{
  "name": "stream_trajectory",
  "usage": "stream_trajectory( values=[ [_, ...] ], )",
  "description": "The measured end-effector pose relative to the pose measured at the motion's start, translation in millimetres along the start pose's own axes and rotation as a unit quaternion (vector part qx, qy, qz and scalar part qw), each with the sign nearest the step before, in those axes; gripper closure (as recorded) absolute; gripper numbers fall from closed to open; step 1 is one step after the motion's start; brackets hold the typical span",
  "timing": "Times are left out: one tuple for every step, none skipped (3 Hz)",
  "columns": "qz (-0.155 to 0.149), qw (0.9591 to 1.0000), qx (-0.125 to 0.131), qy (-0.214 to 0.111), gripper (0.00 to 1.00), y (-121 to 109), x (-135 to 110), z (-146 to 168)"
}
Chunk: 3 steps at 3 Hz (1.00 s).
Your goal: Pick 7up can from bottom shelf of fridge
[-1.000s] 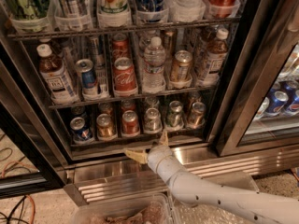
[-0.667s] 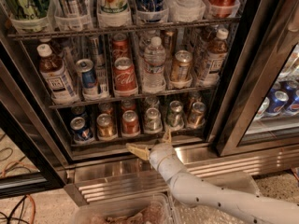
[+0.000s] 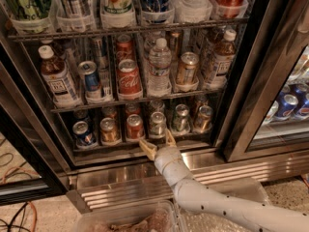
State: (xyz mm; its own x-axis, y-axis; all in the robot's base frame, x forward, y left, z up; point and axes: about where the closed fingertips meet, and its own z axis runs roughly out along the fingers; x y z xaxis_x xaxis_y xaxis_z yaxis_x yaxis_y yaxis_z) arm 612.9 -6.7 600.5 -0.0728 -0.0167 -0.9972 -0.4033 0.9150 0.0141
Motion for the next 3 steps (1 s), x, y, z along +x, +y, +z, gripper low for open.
stream_trajectory(
  values=[
    [-0.001,0.9999,0.01,-0.006,0.24,-2,1,3],
    [-0.001,0.9996,0.028,-0.009,0.24,-9,4,7],
    [0.001,0.9987,0.048,-0.015,0.26,-21,3,12]
  ],
)
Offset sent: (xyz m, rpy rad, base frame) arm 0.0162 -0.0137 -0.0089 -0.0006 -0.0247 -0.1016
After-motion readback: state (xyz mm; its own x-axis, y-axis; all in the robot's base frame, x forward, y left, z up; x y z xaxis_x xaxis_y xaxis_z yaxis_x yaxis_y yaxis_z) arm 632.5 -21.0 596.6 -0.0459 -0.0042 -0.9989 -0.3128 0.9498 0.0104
